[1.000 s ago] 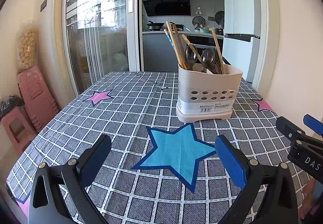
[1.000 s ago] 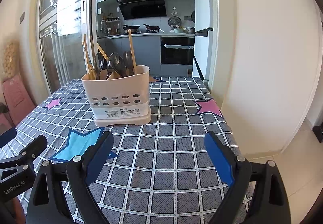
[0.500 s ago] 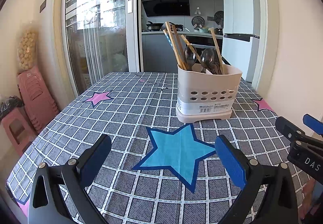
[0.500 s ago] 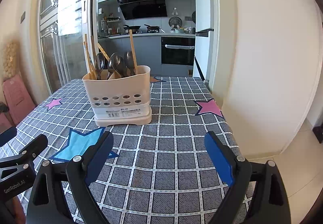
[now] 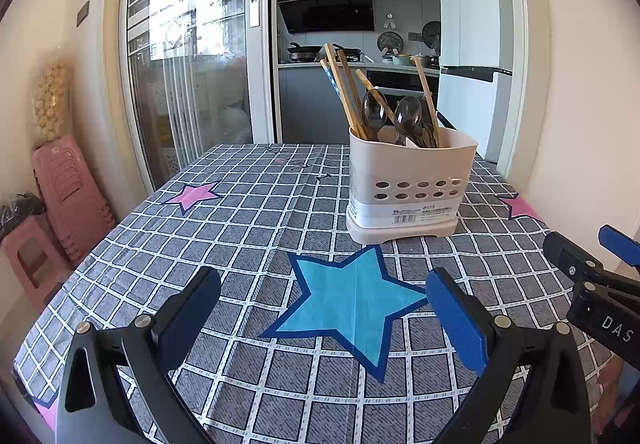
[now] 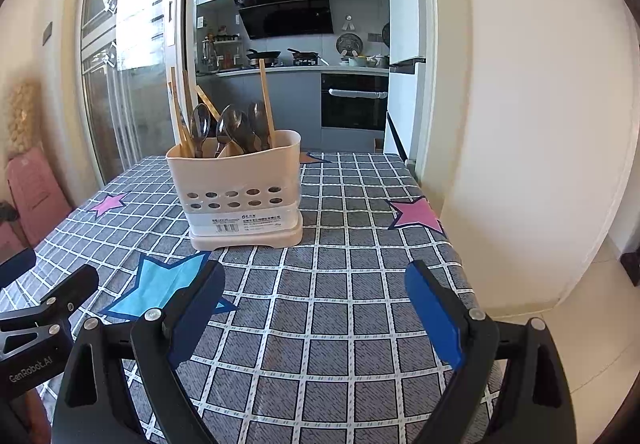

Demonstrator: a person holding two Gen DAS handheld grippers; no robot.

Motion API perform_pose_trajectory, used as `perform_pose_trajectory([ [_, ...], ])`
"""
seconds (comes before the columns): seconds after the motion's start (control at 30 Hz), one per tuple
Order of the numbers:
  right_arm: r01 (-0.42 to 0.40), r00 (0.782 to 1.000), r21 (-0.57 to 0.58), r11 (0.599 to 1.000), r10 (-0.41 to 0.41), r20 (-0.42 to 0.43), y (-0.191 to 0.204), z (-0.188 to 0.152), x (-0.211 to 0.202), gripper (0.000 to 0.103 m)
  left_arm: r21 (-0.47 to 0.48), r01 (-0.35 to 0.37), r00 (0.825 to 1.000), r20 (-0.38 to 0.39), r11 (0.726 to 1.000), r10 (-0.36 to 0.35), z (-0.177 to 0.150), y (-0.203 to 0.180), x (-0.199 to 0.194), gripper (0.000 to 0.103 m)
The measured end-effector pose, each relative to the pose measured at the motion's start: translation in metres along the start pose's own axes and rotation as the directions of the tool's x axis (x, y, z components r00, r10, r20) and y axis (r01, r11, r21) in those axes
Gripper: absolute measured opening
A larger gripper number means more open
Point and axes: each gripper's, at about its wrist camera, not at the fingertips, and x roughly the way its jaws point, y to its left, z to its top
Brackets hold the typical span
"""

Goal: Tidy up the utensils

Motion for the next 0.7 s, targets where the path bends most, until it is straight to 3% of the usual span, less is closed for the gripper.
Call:
perform_pose_trajectory([
  [0.7,-0.005,1.0,-0.008,1.0,0.005,0.003,0.0013,-0.0007,0.0002,0.093,0.001,0.0,1.0,-0.011,1.0,0.0,-0.0015,0.0012,0.0021,0.103],
])
